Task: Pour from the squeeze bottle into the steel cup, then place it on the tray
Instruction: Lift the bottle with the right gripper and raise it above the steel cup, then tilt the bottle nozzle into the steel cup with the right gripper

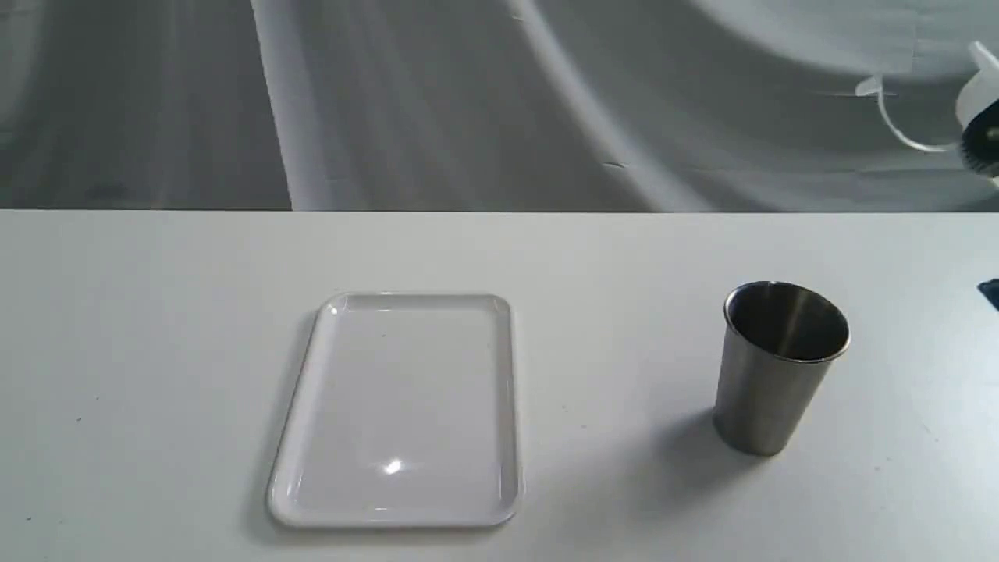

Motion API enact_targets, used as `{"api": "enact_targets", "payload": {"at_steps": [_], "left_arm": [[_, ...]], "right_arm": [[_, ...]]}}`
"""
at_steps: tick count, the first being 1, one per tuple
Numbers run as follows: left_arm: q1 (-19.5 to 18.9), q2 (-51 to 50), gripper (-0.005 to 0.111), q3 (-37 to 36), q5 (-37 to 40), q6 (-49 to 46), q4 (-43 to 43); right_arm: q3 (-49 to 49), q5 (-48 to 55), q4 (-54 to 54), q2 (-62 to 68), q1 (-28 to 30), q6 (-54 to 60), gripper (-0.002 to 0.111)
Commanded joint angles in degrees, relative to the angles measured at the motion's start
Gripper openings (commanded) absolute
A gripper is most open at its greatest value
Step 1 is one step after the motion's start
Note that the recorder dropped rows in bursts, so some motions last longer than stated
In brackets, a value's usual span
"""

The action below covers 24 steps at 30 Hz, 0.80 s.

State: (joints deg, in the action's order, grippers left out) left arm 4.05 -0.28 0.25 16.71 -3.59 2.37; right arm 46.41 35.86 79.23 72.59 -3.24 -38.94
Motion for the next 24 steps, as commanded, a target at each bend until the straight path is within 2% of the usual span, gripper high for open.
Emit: {"api": "enact_targets", "payload": {"at_steps": [1, 4, 13, 24], "left_arm": [[0.2, 0.3, 0.008, -0.3, -0.4, 0.1, 0.2], [0.2, 0.3, 0.008, -0.3, -0.4, 0.1, 0.2], [0.2, 0.3, 0.008, -0.3, -0.4, 0.1, 0.2], [0.2, 0.3, 0.008, -0.3, -0.4, 0.1, 0.2]], "right_arm": [[0.1, 4.8, 6.4, 2.7, -2.1, -0.2, 0.038], [0.1, 9.7, 10.3, 5.1, -4.5, -0.2, 0.038], [0.1, 18.7, 12.8, 11.5, -8.2, -0.5, 0.038], [0.1, 25.9, 14.7, 16.4, -11.7, -0.4, 0.038]]}}
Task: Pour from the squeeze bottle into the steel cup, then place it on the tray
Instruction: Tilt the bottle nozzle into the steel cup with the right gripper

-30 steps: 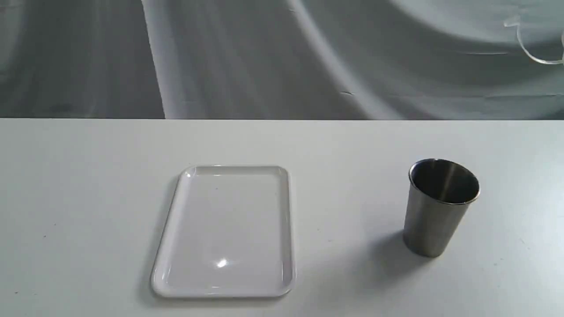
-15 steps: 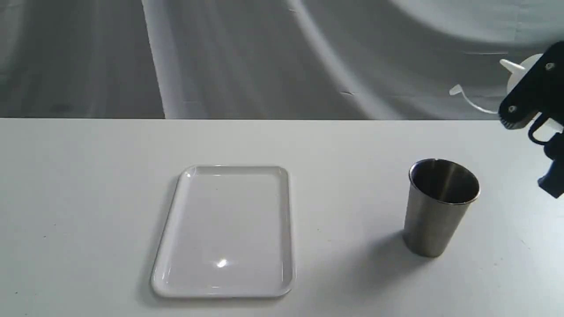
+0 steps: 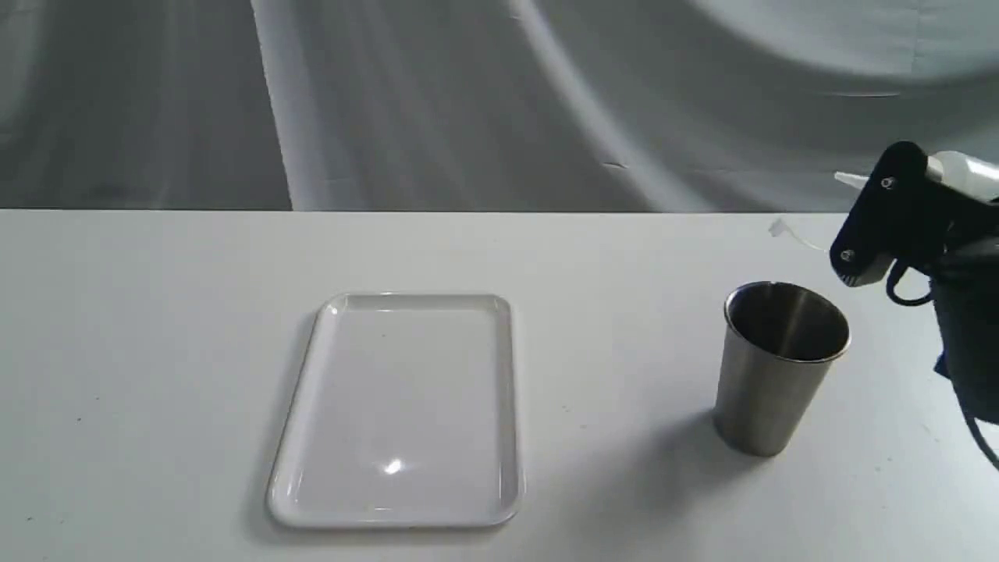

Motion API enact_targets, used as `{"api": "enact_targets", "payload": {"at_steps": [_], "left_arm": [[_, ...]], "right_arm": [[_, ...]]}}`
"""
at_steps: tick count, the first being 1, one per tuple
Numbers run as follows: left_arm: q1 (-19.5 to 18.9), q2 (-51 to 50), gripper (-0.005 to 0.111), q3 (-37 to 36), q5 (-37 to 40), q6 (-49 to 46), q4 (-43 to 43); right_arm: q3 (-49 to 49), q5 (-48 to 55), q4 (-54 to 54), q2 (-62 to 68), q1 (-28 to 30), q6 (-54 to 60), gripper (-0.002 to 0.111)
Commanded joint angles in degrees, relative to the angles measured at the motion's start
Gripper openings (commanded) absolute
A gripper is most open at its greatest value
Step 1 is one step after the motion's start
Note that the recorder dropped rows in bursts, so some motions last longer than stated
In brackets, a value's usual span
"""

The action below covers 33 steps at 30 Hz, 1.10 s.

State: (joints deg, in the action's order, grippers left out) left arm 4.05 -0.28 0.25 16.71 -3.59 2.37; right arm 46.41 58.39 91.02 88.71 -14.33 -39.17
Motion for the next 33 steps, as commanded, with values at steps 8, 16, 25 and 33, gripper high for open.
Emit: {"api": "enact_targets", "payload": {"at_steps": [8, 16, 25, 33], "left_arm": [[0.2, 0.3, 0.008, -0.3, -0.4, 0.1, 0.2], [0.2, 0.3, 0.008, -0.3, -0.4, 0.1, 0.2], [0.2, 0.3, 0.008, -0.3, -0.4, 0.1, 0.2], [0.2, 0.3, 0.008, -0.3, -0.4, 0.1, 0.2]], "right_arm": [[-1.4, 7.1, 3.1, 2.2, -1.1, -0.1, 0.038], [-3.9, 7.1, 2.8, 2.2, -1.2, -0.3, 0.038], [-3.9, 7.6, 2.8, 2.2, -3.5, -0.3, 0.038], [-3.9, 8.1, 2.4, 2.2, -3.5, -0.3, 0.038]]}}
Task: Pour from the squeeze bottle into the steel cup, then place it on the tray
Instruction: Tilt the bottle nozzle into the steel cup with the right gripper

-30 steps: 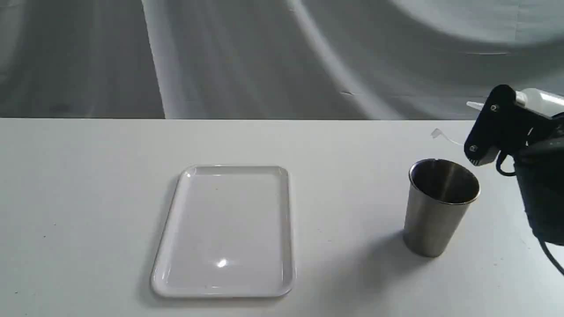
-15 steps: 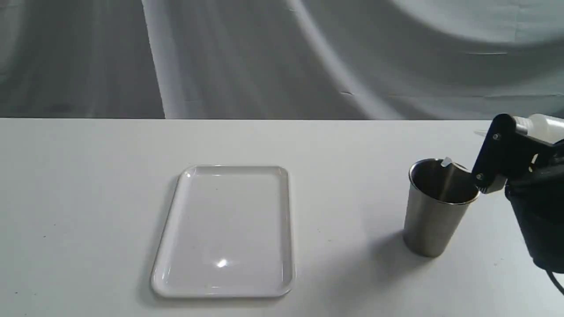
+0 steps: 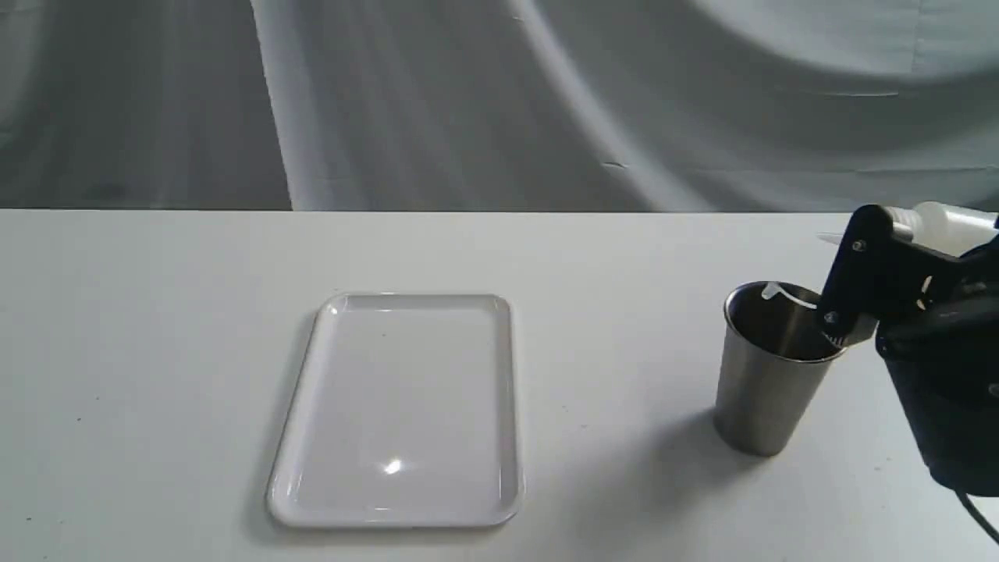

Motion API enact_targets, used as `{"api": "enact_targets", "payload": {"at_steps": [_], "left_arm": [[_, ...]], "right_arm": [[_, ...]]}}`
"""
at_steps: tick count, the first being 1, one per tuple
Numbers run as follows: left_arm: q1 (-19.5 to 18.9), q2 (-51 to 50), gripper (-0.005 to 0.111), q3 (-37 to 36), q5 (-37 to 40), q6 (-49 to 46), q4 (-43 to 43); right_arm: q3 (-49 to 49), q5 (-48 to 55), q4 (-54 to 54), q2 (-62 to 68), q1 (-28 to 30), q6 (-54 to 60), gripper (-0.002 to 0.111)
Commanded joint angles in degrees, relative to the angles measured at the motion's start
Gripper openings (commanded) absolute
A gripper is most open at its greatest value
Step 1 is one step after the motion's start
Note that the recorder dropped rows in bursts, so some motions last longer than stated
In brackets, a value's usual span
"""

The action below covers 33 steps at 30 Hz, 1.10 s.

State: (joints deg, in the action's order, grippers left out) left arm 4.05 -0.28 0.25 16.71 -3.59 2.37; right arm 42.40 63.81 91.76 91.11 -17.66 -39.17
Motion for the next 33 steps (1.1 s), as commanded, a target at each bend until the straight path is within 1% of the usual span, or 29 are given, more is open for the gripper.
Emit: {"api": "enact_targets", "payload": {"at_steps": [1, 8, 18, 33], "left_arm": [[0.2, 0.3, 0.008, -0.3, -0.4, 0.1, 0.2], [0.2, 0.3, 0.008, -0.3, -0.4, 0.1, 0.2], [0.2, 0.3, 0.008, -0.3, -0.4, 0.1, 0.2], [0.2, 0.3, 0.008, -0.3, -0.4, 0.1, 0.2]], "right_arm": [[0.1, 3.1, 1.6, -0.2, -0.2, -0.3, 0.038], [0.1, 3.6, 1.6, -0.2, -0.2, 0.9, 0.038], [0.1, 4.3, 1.6, -0.2, -0.2, 10.5, 0.038], [0.1, 4.2, 1.6, -0.2, -0.2, 13.3, 0.038]]}}
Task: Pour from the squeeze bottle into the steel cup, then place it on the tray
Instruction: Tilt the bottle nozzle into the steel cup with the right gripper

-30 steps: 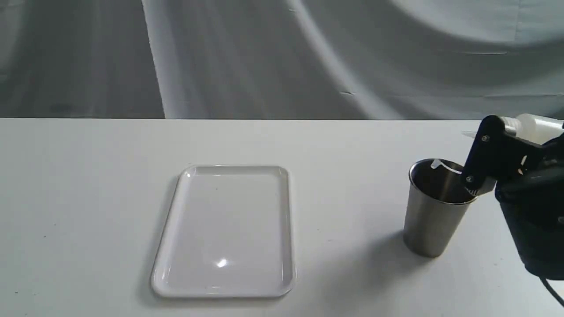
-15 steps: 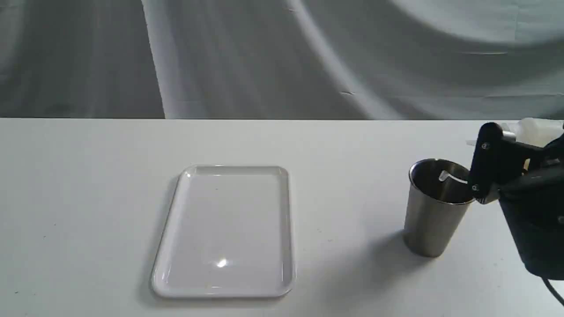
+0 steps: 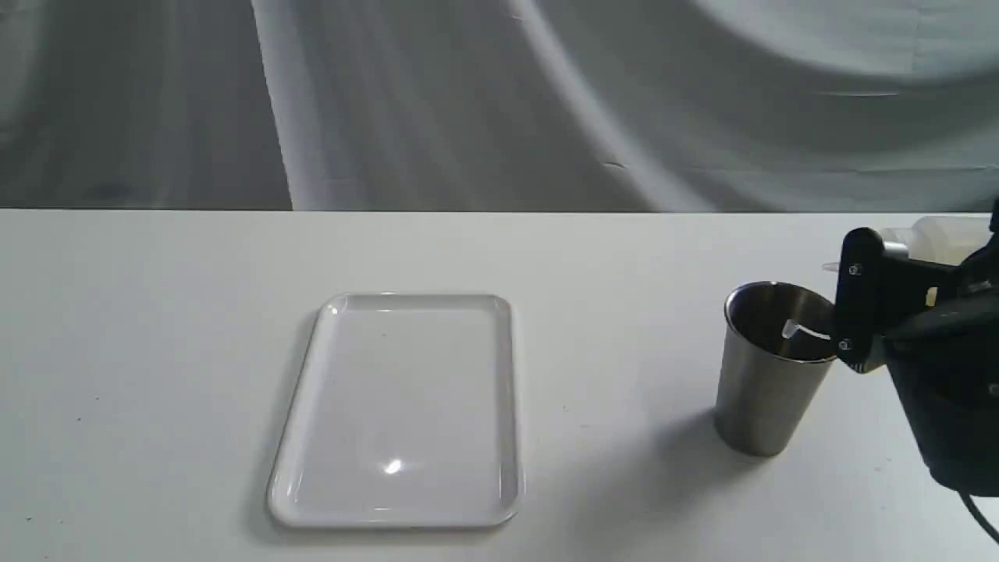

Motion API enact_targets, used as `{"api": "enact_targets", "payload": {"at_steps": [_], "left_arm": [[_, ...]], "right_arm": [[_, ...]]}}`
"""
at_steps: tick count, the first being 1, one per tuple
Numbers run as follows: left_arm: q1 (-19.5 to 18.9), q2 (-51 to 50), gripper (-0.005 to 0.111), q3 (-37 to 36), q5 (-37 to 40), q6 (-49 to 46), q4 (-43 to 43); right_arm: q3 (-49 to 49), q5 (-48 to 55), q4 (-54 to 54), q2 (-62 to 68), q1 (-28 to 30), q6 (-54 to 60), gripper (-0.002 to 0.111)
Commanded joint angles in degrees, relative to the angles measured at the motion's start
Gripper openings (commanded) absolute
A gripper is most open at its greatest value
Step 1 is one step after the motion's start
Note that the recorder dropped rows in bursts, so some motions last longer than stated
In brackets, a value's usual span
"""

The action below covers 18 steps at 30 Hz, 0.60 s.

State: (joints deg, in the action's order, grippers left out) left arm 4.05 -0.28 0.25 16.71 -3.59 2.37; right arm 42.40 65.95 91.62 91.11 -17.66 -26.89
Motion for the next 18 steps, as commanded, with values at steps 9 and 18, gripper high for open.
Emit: {"api": "enact_targets", "payload": {"at_steps": [9, 18], "left_arm": [[0.2, 0.3, 0.008, -0.3, -0.4, 0.1, 0.2], [0.2, 0.3, 0.008, -0.3, -0.4, 0.1, 0.2]], "right_arm": [[0.4, 1.9, 2.5, -0.2, -0.2, 3.9, 0.038], [0.4, 1.9, 2.8, -0.2, -0.2, 6.0, 0.038]]}}
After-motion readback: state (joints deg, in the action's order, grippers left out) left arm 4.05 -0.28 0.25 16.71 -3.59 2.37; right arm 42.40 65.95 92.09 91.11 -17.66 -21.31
